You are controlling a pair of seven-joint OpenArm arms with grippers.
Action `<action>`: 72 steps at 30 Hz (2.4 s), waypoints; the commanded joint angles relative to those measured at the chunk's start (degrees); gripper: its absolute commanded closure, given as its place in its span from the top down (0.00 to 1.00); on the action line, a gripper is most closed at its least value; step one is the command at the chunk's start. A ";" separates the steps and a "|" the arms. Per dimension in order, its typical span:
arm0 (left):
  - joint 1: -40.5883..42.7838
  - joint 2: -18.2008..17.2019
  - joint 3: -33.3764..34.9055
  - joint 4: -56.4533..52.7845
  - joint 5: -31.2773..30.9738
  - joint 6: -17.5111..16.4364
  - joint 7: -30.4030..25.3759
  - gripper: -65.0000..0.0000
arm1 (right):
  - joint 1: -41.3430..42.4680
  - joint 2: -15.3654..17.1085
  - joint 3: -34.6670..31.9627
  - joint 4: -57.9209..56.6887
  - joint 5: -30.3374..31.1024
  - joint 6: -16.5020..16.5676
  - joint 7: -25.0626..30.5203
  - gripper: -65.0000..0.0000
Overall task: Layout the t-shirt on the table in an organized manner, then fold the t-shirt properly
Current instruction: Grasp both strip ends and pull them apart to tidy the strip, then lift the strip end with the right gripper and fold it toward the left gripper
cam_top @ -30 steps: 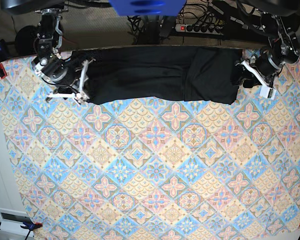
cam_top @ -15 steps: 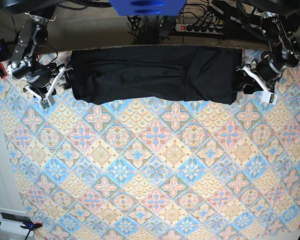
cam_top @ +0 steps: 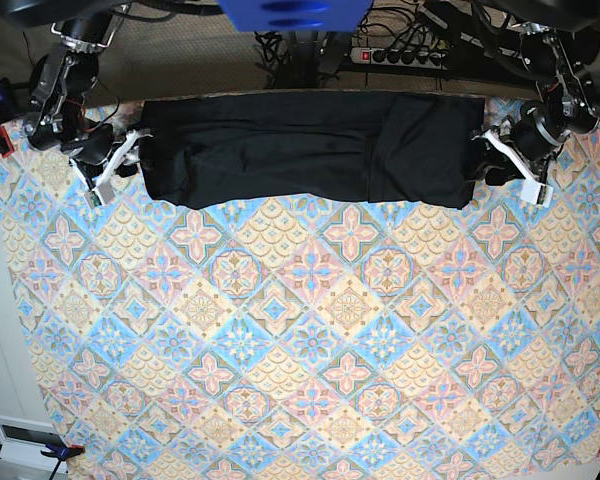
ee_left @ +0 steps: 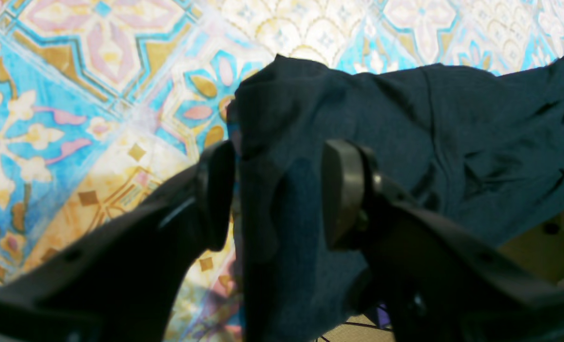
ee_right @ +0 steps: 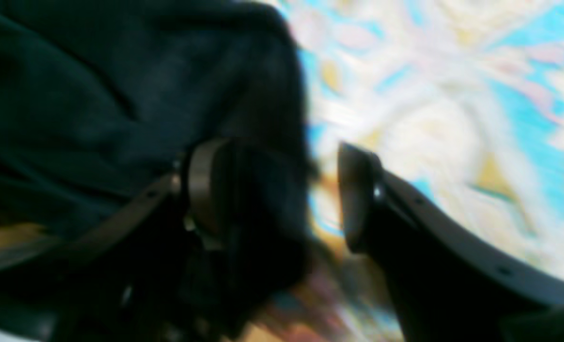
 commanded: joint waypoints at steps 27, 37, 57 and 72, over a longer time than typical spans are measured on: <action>-2.00 -1.10 -0.37 -3.75 -1.03 -0.33 -1.02 0.44 | 0.39 0.75 -10.50 -4.94 12.37 0.12 1.13 0.51; -3.14 -1.10 -0.37 -3.66 -1.03 -0.33 -1.02 0.44 | 0.39 0.75 -17.62 -5.03 12.28 0.12 4.39 0.51; -4.02 -1.10 -0.46 -3.66 -1.12 -0.33 -3.74 0.44 | 3.55 2.16 -8.04 -4.50 7.18 0.12 5.88 0.00; -3.93 -1.01 -0.46 -3.75 -1.12 -0.33 -4.36 0.44 | 19.64 2.25 -4.52 -5.03 -13.39 0.12 10.72 0.00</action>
